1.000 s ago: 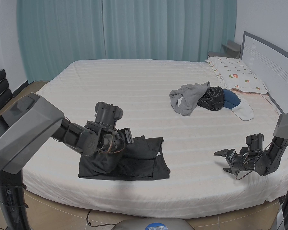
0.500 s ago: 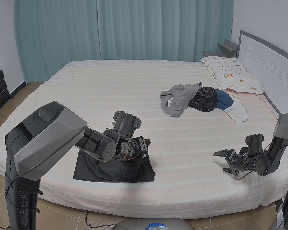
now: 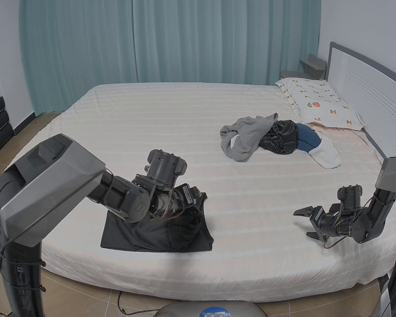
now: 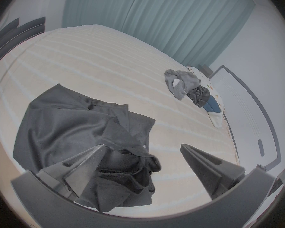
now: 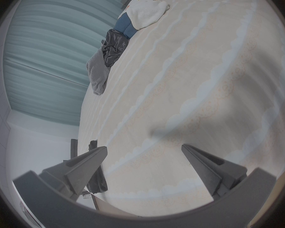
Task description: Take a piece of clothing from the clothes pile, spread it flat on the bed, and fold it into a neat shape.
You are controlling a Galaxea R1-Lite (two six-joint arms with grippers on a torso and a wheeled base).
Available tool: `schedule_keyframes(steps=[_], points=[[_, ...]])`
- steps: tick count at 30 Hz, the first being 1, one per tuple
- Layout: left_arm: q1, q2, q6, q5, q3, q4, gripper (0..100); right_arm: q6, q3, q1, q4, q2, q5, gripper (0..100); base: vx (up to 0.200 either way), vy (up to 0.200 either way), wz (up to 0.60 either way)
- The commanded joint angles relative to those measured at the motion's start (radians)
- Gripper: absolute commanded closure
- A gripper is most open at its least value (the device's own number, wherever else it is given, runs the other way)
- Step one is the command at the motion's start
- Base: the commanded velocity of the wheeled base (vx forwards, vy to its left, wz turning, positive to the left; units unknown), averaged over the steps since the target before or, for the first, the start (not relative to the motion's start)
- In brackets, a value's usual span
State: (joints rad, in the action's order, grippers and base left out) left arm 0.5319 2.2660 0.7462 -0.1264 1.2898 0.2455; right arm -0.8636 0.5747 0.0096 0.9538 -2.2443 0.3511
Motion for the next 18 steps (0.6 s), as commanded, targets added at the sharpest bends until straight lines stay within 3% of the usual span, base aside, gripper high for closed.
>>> schedule_keyframes(steps=[1, 6, 9, 10, 11, 14, 18], points=[[-0.075, -0.098, 0.030, 0.022, -0.084, 0.018, 0, 0.000, 0.001, 0.004, 0.000, 0.000, 0.000, 0, 0.000, 0.000, 0.00], [-0.168, -0.111, 0.111, 0.070, -0.124, 0.090, 0, 0.000, 0.001, 0.004, 0.000, 0.000, 0.000, 0, 0.000, 0.000, 0.00], [-0.250, -0.128, 0.185, 0.177, -0.193, 0.124, 0, 0.000, 0.002, 0.004, 0.000, 0.000, -0.001, 0, 0.000, 0.000, 0.00], [-0.250, -0.128, 0.185, 0.177, -0.193, 0.124, 0, 0.000, 0.002, 0.004, 0.000, 0.000, -0.001, 0, 0.000, 0.200, 0.00], [-0.288, -0.140, 0.208, 0.244, -0.242, 0.136, 0, 0.000, 0.002, 0.007, 0.000, 0.002, -0.001, 0, 0.000, 0.200, 0.00], [-0.354, -0.138, 0.225, 0.324, -0.287, 0.166, 0, -0.002, 0.010, 0.020, 0.000, 0.000, -0.011, 0, 0.000, 0.200, 0.00], [-0.409, -0.108, 0.234, 0.378, -0.291, 0.192, 0, -0.002, 0.010, 0.061, 0.000, 0.018, -0.030, 0, 0.000, 0.200, 0.00]])
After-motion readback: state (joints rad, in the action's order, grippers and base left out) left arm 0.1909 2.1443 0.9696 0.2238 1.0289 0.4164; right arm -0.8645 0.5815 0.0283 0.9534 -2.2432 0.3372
